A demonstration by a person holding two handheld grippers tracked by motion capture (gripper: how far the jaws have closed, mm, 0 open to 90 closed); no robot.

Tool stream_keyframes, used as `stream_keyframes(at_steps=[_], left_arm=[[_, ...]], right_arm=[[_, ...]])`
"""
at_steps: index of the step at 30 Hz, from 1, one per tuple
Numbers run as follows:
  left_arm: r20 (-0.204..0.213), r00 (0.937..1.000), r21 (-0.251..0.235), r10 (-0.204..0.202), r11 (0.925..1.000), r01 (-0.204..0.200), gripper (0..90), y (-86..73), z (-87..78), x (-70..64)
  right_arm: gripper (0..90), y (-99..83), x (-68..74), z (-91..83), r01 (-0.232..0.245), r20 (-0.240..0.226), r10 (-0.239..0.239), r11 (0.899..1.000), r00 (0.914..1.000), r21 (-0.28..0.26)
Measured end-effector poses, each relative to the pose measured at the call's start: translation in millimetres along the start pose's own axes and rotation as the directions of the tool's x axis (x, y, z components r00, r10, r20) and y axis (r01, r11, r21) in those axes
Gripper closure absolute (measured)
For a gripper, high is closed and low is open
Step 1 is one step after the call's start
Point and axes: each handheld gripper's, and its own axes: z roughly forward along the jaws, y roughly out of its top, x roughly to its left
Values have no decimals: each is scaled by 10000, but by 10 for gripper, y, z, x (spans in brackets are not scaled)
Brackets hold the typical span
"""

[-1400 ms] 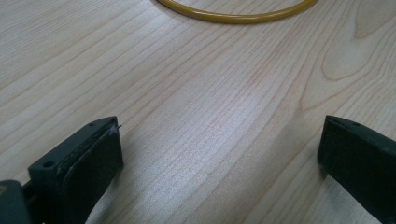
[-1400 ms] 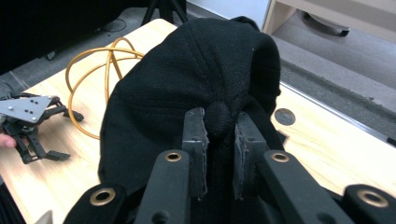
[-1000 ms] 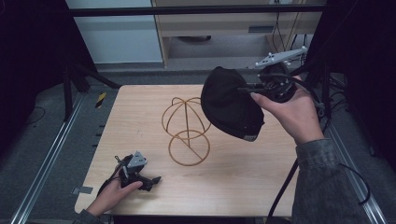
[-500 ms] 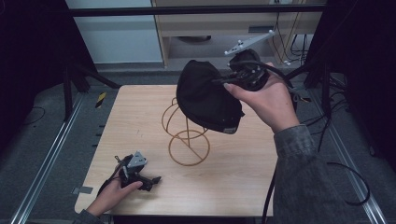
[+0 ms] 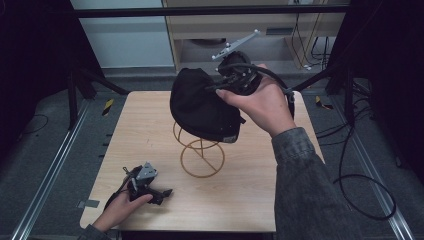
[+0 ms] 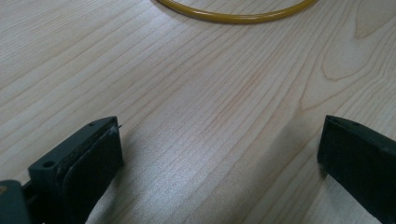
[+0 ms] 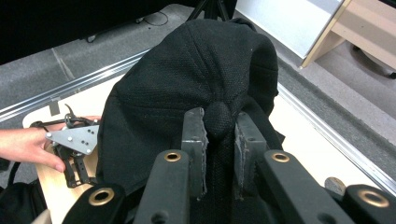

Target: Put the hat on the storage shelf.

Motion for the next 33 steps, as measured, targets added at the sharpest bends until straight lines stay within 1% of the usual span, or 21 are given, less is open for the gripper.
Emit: stream_keyframes(at_steps=[3,5,6,10,15,17,26,33], left_arm=[[0,10000,1,-3,10000,3,0,0,0,0],[-4,10000,0,-6,10000,6,0,0,0,0],[-4,10000,0,-6,10000,6,0,0,0,0],[-14,10000,0,-7,10000,7,0,-1,-1,-1],[-13,10000,1,-7,10000,7,0,0,-1,-1],[-8,10000,4,-5,10000,5,0,0,-1,-1],[-9,10000,1,-8,10000,8,0,0,-1,0],[-7,10000,-2,-15,10000,15,0,-1,-1,-1]], right_arm=[[779,14,17,71,95,1,-95,9999,10000,106],[778,43,36,159,183,-36,-182,9997,9998,183],[778,43,36,159,183,-36,-182,9997,9998,183],[776,67,68,288,358,-71,-355,9985,9993,418],[775,86,60,380,302,-71,-298,9978,9995,596],[775,100,56,440,275,-158,-264,9970,9995,718],[772,141,82,565,376,-206,-358,9944,9991,983],[767,129,86,665,439,-147,-422,9894,9990,1382]])
